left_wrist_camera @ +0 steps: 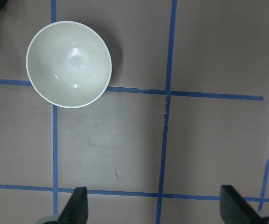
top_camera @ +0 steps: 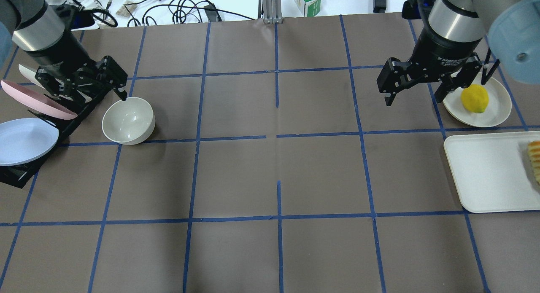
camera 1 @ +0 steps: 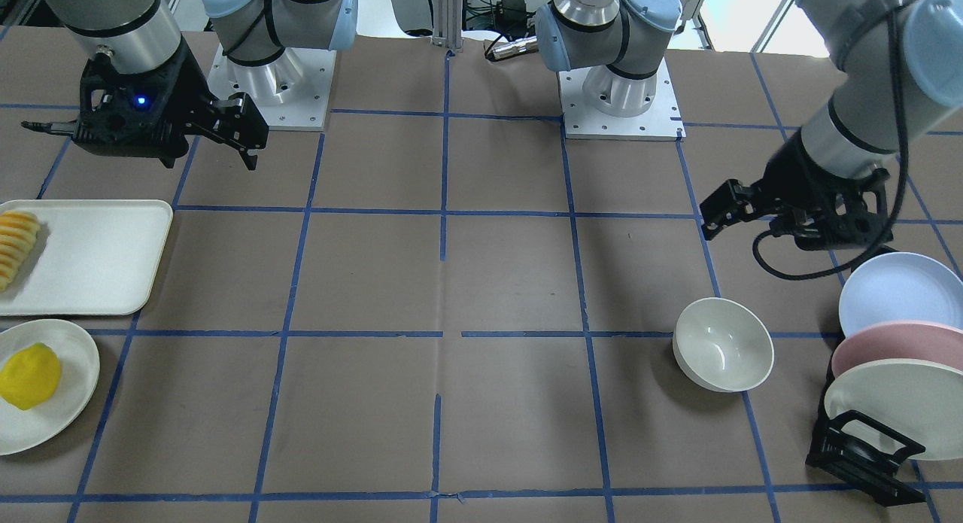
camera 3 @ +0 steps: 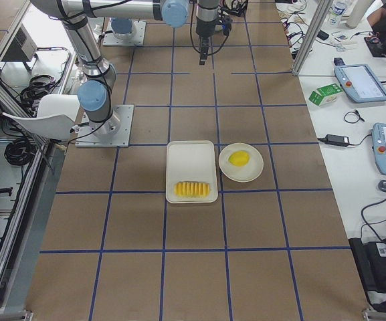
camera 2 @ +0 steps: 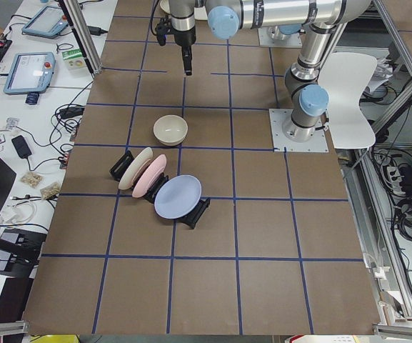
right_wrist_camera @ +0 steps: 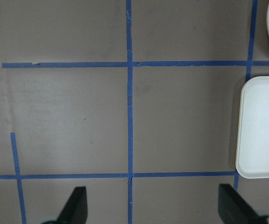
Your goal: Place bowl and put lemon in it
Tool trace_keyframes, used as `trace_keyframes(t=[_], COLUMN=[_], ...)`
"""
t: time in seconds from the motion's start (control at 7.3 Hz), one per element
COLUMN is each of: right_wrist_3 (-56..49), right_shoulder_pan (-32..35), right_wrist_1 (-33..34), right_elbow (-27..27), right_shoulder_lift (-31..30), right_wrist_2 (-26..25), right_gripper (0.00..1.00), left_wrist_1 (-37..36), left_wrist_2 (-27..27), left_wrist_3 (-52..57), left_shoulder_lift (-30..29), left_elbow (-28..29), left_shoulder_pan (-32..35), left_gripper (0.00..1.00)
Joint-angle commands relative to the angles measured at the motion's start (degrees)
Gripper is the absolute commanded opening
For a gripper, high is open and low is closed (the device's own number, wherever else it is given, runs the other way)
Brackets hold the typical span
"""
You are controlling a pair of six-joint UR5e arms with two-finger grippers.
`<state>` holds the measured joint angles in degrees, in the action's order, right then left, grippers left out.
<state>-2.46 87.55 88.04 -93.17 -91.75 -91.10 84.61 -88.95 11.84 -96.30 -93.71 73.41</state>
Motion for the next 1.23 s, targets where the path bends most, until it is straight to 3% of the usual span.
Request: trace_keyframes(t=[0.0,0.27,0.55,0.82,0.96,1.1], right_wrist_3=[-0.44,-13.19,-23.7,-29.76,-32.41,-32.52], right_shoulder_pan=[-4.29,-16.31,-20.57,-20.84,-21.54,-22.94], right_wrist_1=[2.12,15.09,23.37,32.32,33.15,33.77], right_elbow=[0.09,0.09,0.53,0.36,0.36,0.53], right_shoulder_lift=[5.22,13.84,20.88,26.69,27.76,29.07], right_wrist_2=[-0.48,0.13,-0.48,-6.78,-6.81,-6.63], right_gripper=[1.0,1.0,1.0,1.0,1.0,1.0], left_wrist_1=[-15.54,-21.65,-22.91,-25.43,-25.72,-25.81], left_wrist_2=[0.0,-0.26,-0.09,-0.09,-0.17,-0.18], left_wrist_3=[4.94,6.95,8.29,7.93,8.19,8.63], left_shoulder_lift=[-6.23,-11.17,-13.9,-15.75,-16.71,-17.59], left_elbow=[-6.46,-6.84,-7.27,-7.89,-7.8,-7.72], left_shoulder_pan=[-4.06,-4.85,-6.87,-6.88,-6.96,-7.05], left_gripper=[1.0,1.0,1.0,1.0,0.95,0.84])
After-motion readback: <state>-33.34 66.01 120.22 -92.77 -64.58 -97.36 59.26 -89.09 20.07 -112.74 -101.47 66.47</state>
